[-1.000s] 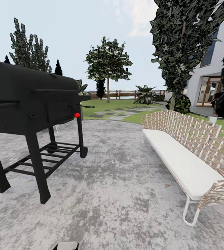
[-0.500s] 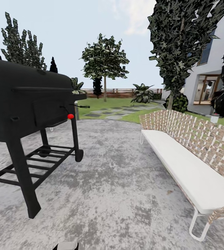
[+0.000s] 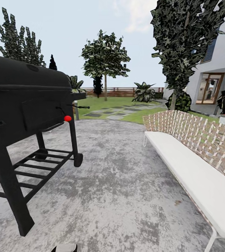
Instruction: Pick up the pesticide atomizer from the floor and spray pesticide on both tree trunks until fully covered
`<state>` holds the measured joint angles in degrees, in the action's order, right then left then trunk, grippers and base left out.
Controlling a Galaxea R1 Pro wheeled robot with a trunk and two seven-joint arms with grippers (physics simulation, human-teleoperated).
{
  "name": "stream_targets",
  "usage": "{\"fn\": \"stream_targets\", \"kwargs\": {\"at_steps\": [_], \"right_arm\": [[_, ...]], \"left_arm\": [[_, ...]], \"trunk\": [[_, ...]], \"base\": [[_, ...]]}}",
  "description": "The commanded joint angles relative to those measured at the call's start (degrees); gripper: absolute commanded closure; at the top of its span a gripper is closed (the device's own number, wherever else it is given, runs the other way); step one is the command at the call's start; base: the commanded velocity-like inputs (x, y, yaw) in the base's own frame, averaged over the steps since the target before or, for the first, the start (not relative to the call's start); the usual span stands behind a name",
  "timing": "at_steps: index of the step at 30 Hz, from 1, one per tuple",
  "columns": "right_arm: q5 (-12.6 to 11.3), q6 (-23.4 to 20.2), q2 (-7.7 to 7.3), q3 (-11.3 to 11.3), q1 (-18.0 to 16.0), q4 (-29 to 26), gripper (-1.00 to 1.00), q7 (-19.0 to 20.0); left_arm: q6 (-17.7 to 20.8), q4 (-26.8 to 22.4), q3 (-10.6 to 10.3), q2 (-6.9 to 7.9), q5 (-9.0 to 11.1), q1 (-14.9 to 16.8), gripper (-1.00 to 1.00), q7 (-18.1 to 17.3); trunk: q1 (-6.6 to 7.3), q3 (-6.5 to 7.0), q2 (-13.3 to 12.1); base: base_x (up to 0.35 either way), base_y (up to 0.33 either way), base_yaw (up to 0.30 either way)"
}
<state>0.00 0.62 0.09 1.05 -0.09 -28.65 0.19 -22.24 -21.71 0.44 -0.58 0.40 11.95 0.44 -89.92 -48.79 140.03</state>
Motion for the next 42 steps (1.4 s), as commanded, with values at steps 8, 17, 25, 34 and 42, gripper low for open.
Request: {"fn": "stream_targets", "kwargs": {"at_steps": [8,17,25,34,42], "right_arm": [[0.1,0.0,-0.02,0.0,0.0,0.0,-1.00,0.0],[0.1,0.1,-0.10,0.0,0.0,-0.3,-1.00,0.2],[0.1,0.1,-0.02,0.0,0.0,-0.3,-1.00,-0.1],[0.1,0.1,-0.17,-0.1,0.0,-0.1,-1.00,0.2],[0.1,0.1,-0.16,-0.3,0.0,0.0,-1.00,0.2]], "left_arm": [[0.0,0.0,0.0,0.05,0.0,0.0,-1.00,0.0],[0.0,0.0,0.0,0.05,0.0,0.0,-1.00,0.0],[0.0,0.0,0.1,0.05,0.0,0.0,-1.00,0.0],[0.0,0.0,0.1,0.05,0.0,0.0,-1.00,0.0],[0.0,0.0,0.1,0.05,0.0,0.0,-1.00,0.0]], "trunk": [[0.00,-0.31,0.0],[0.00,-0.32,0.0],[0.00,-0.32,0.0],[0.00,-0.32,0.0],[0.00,-0.32,0.0]], "base": [[0.332,-0.080,0.000],[0.318,-0.164,0.000],[0.323,-0.113,0.000],[0.335,-0.004,-0.135],[0.335,0.000,-0.042]]}}
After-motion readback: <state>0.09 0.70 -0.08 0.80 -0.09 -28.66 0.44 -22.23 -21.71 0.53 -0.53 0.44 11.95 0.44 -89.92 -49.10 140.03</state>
